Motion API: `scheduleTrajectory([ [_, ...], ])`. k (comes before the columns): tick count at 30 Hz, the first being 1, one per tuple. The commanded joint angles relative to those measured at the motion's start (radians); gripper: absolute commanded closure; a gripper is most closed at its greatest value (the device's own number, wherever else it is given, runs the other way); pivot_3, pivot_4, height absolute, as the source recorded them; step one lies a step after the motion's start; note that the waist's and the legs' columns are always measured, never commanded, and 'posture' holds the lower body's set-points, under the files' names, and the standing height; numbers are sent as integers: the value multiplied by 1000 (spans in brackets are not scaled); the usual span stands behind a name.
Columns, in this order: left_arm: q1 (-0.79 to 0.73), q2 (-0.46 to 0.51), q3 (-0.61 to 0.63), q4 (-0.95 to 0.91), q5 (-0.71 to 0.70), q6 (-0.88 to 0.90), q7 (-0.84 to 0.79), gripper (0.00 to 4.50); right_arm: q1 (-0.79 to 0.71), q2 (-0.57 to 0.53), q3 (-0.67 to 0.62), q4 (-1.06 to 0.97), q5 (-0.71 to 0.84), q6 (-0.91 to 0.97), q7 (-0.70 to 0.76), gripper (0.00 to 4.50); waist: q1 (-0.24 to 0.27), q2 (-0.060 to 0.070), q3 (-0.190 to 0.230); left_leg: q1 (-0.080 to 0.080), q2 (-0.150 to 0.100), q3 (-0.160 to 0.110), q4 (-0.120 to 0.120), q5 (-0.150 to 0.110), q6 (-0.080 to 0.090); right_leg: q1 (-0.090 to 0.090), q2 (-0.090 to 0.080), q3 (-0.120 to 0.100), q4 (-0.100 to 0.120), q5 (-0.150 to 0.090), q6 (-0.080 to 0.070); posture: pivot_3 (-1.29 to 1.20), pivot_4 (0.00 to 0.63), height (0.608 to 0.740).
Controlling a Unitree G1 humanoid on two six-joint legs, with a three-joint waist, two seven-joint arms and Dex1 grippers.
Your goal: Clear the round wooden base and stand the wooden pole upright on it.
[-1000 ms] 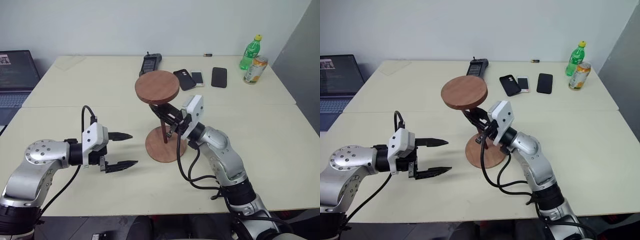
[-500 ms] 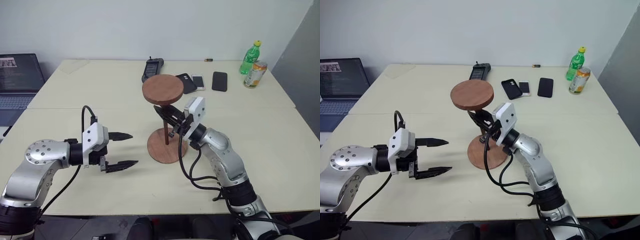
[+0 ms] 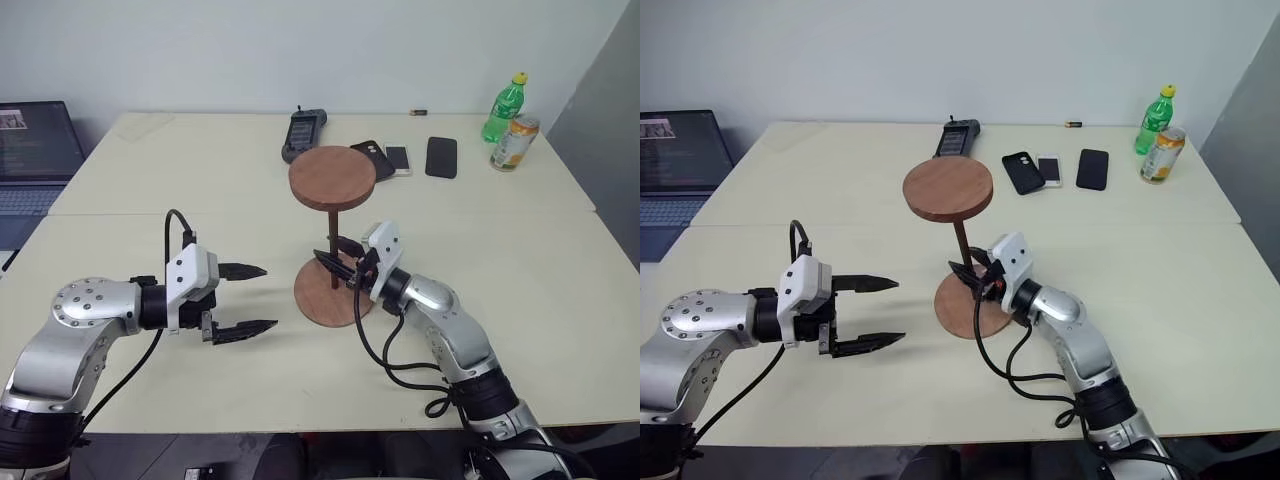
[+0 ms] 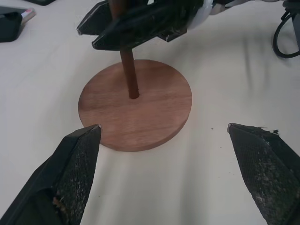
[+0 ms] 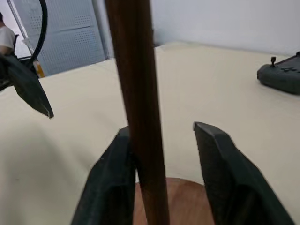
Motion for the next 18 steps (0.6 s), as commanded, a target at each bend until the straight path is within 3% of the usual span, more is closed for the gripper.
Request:
scheduleTrajectory([
  [1, -10, 4, 7, -33, -1, -5, 9, 0, -20, -8, -12, -87, 8, 13, 9, 1661, -2, 0, 0, 0, 0, 0, -1, 0, 0, -1, 0, 0, 0, 0, 0, 0, 150, 740],
  [9, -30, -14, 22, -30, -22, 14, 50, 0, 20, -86, -23, -201, 52, 103, 72, 1661, 0, 0, 0, 0, 0, -1, -1, 0, 0, 0, -1, -1, 0, 0, 0, 0, 150, 740],
  [18, -70, 9, 22, 18, 102, 18, 186, 0, 173, -412, -176, -447, 156, 233, 220, 1661, 17, -1, 2, -1, -1, -1, 0, 0, 0, 0, -1, -1, -2, 0, 0, 0, 150, 740],
])
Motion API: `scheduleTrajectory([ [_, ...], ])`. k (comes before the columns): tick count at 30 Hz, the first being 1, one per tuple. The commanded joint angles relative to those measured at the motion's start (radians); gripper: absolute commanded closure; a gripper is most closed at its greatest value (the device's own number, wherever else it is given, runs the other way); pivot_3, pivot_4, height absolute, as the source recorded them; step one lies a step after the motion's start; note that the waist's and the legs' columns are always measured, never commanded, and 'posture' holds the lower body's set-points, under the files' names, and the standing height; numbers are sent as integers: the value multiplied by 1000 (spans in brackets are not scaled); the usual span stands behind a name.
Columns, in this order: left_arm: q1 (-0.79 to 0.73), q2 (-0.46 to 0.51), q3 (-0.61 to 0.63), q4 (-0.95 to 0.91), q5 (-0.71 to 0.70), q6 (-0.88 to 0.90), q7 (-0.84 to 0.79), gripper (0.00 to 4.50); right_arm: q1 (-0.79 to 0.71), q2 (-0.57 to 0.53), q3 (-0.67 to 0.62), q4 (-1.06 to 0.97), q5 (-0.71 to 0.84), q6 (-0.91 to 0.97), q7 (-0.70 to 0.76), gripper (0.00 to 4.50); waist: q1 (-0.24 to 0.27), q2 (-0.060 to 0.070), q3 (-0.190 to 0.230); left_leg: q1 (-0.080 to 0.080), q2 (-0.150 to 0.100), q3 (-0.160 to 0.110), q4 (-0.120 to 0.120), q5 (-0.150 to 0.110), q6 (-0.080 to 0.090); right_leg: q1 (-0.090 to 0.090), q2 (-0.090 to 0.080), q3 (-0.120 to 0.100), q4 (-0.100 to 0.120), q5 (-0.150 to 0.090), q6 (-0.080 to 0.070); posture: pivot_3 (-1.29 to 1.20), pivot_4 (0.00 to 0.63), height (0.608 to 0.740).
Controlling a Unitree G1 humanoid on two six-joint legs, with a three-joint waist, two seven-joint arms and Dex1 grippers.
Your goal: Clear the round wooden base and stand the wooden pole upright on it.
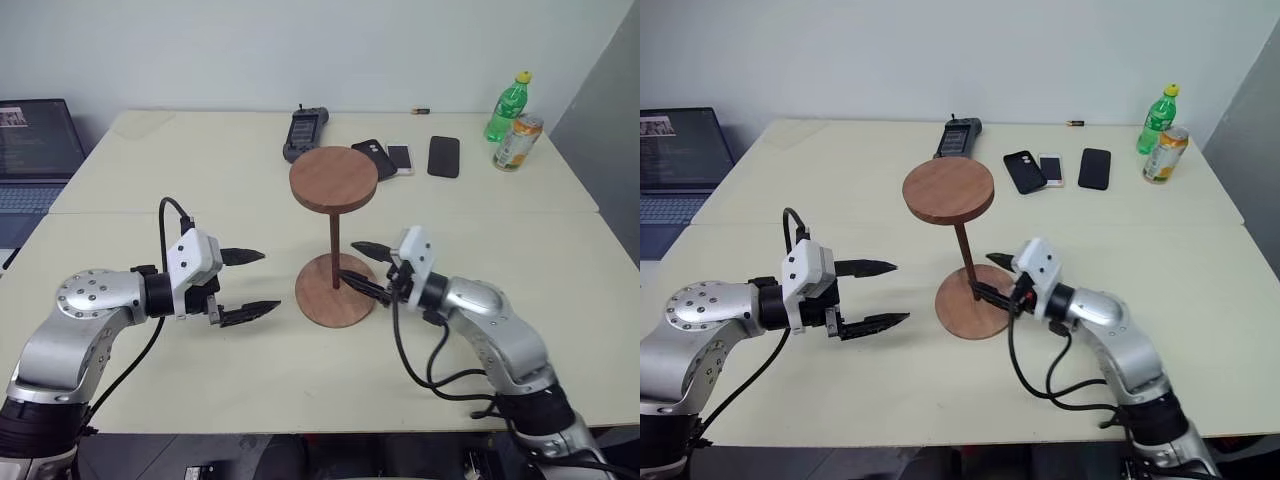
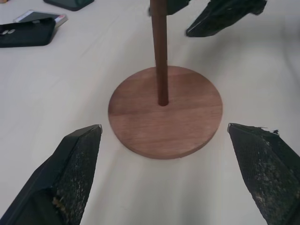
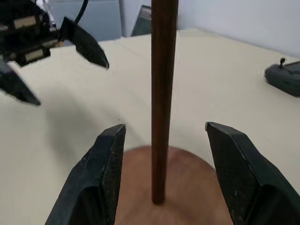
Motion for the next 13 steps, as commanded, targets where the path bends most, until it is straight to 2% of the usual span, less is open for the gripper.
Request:
scheduleTrajectory([
  [1, -5, 29, 17, 11, 93, -19, 70, 0, 66, -126, -151, -127, 87, 50, 70, 1661, 2, -1, 1, 0, 0, 0, 0, 0, 0, 0, 0, 0, 0, 0, 0, 0, 150, 740],
  [4, -14, 31, 33, 69, 103, -50, 58, 0, 159, -261, -331, -195, 178, 97, 139, 1661, 4, 0, 2, 0, -1, 0, 0, 0, 0, 0, 0, 0, 0, 0, 0, 0, 150, 740],
  [8, -64, 39, 30, 164, 107, -76, 29, 0, 259, -373, -496, -257, 279, 150, 200, 1661, 4, -1, 3, 0, 0, 1, 0, 0, 0, 1, 1, 0, 1, 0, 0, 0, 150, 740],
  [13, -122, 39, 26, 261, 87, -127, -50, 0, 316, -435, -559, -303, 329, 176, 214, 1661, 4, -1, 4, 1, 0, 3, 0, 0, 0, 2, 4, -1, 1, 0, 0, 0, 150, 740],
])
